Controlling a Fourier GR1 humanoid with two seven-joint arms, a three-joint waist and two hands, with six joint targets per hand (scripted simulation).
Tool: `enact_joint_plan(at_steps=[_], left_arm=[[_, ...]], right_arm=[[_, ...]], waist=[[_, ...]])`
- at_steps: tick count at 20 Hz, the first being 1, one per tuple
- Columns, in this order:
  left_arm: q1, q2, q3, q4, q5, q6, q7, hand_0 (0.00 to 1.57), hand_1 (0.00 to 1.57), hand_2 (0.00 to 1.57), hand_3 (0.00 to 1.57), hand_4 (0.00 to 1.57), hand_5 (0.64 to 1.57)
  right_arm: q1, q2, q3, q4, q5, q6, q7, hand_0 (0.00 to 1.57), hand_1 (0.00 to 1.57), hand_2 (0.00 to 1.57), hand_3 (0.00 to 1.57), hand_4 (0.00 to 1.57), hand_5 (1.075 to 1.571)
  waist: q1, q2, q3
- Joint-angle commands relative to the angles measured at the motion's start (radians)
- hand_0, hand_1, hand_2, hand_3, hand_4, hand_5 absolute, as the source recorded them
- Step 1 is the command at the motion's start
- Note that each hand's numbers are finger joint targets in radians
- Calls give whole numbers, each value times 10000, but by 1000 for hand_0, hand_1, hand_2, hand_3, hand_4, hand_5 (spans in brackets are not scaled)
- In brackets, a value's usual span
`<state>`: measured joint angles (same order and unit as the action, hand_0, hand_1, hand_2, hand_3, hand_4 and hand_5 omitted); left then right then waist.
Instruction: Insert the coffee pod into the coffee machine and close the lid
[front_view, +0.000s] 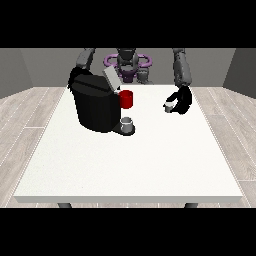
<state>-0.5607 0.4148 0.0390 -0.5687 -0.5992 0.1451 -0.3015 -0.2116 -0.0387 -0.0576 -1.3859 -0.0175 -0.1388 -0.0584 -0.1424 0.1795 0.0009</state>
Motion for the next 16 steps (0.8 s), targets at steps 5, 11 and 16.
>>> enact_joint_plan(at_steps=[5,11,16], left_arm=[[-648,278,-52,-193,-76,-969,-707,1424,1424,1457,1423,564,1571],[-1469,-28,-349,-1024,-110,-1932,-210,1342,1342,1397,1362,593,1571],[-2003,37,-250,-1221,-26,-2671,1,1256,1256,1331,1292,545,1571]], right_arm=[[53,192,-145,671,-75,-140,-417,0,0,0,0,424,1571],[143,23,-641,1796,-493,203,-843,0,0,0,0,459,1571],[-186,68,-231,1562,3,-190,-301,0,0,0,0,468,1571]], waist=[[268,-309,-8],[503,-871,0],[406,-1160,-7]])
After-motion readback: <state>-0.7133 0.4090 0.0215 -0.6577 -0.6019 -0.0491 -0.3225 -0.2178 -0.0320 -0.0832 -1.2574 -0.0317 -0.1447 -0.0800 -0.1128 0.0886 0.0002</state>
